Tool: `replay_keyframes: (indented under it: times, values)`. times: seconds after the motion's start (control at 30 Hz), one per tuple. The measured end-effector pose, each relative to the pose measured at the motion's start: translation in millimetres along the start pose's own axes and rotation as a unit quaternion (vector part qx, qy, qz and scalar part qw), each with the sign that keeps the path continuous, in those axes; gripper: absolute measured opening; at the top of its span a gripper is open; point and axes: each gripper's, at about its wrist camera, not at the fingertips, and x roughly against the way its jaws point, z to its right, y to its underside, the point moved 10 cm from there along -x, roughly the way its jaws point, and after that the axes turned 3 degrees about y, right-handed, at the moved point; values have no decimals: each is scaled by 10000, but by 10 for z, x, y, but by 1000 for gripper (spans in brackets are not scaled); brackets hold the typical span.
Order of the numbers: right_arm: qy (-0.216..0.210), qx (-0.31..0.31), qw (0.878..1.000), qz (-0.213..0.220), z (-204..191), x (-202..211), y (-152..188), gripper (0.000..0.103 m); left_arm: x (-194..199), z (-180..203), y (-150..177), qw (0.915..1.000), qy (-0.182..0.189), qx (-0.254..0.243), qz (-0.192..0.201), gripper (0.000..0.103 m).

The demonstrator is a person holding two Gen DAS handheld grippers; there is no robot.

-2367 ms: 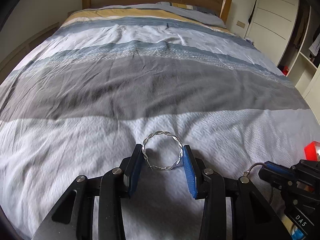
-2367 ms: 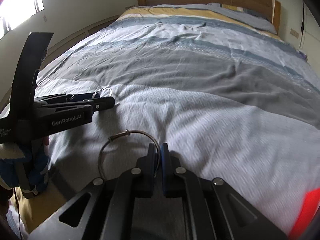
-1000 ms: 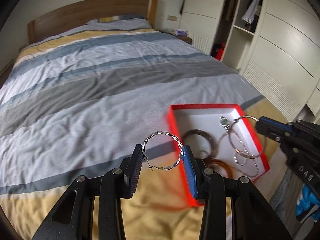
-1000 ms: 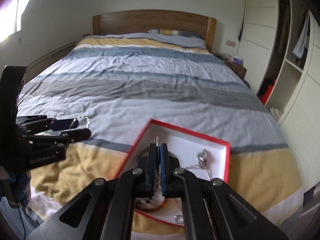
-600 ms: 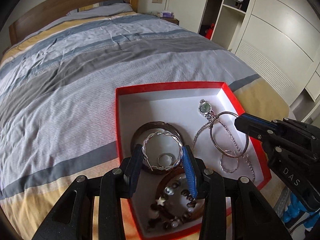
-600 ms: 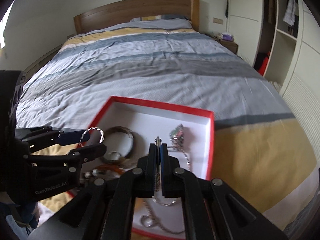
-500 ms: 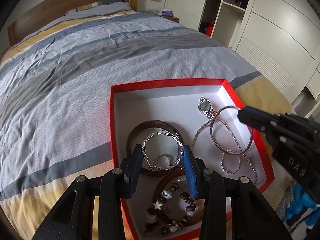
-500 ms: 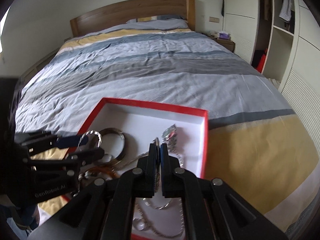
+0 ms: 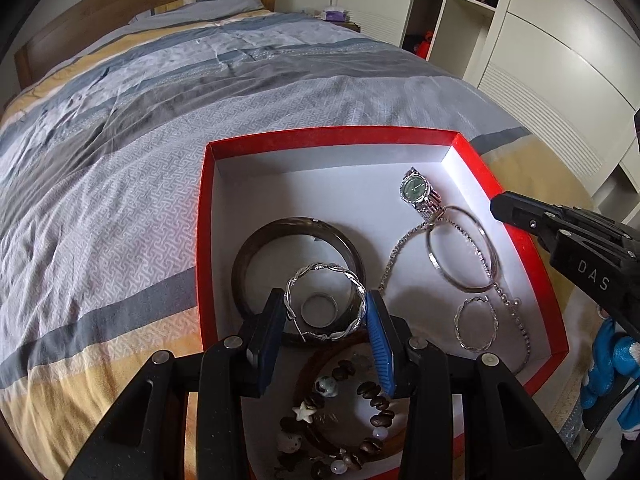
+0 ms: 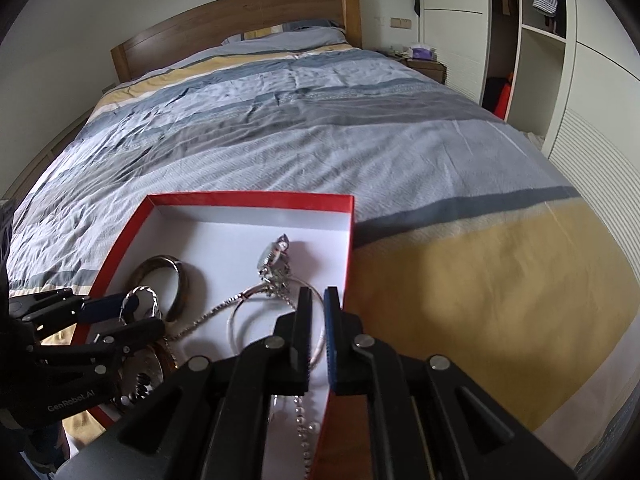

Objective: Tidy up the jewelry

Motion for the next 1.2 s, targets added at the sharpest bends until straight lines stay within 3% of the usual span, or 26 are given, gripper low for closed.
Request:
replay_keyframes:
  times: [0.33,0.57,0.7,0.97,1.2]
  values:
    - [110,-60,9999,34,17,188,29,7,209,28,48,9999,47,96,82,49]
    - [155,-137,9998,42,-94,495,85,9,643,55,107,9992,-22,174,356,59]
    - [112,-60,9999,68,-304,696,130,25,981,-35,196,9977,-343,274,517,66]
    - [-164,156,9995,203,-895,1120,219,31,1848,-470,448,9867,-1151,577,990,78]
    - [-425,311,9978,403,-1396,1491,272,35,2475,-802,757,9758,-1625,804,1225,82]
